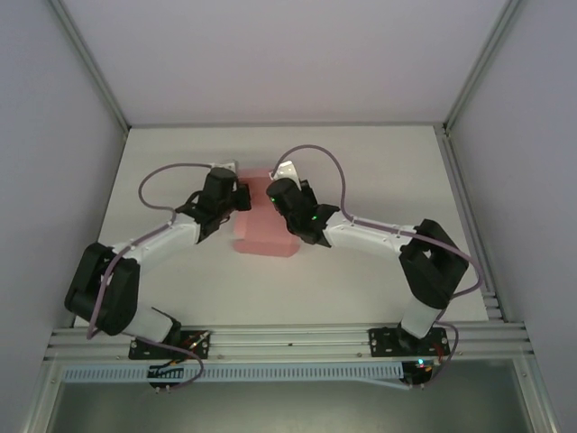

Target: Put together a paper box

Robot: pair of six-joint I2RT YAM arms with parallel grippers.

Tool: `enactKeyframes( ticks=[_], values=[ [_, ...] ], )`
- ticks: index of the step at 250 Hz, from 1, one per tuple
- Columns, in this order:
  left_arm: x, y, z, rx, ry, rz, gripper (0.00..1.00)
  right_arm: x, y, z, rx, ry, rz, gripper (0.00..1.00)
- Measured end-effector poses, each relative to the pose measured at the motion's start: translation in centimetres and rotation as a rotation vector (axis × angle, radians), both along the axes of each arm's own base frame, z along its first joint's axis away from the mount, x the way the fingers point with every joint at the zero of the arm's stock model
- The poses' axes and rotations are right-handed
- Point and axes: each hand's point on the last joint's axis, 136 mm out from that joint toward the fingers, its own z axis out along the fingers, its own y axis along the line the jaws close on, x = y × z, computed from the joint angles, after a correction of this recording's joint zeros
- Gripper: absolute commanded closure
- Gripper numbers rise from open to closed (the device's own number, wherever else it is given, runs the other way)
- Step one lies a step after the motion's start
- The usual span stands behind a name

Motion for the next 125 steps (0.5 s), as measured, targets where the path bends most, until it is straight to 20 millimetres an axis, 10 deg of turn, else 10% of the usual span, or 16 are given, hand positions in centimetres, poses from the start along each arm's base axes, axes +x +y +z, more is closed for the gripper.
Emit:
enactKeyframes(
  ticks=[125],
  values=[
    [0.3,-0.8,-0.5,0.025,0.099,0.05,1.0,0.2,-2.7,-1.1,0.046,0.089,-0.14,0.96]
  ],
)
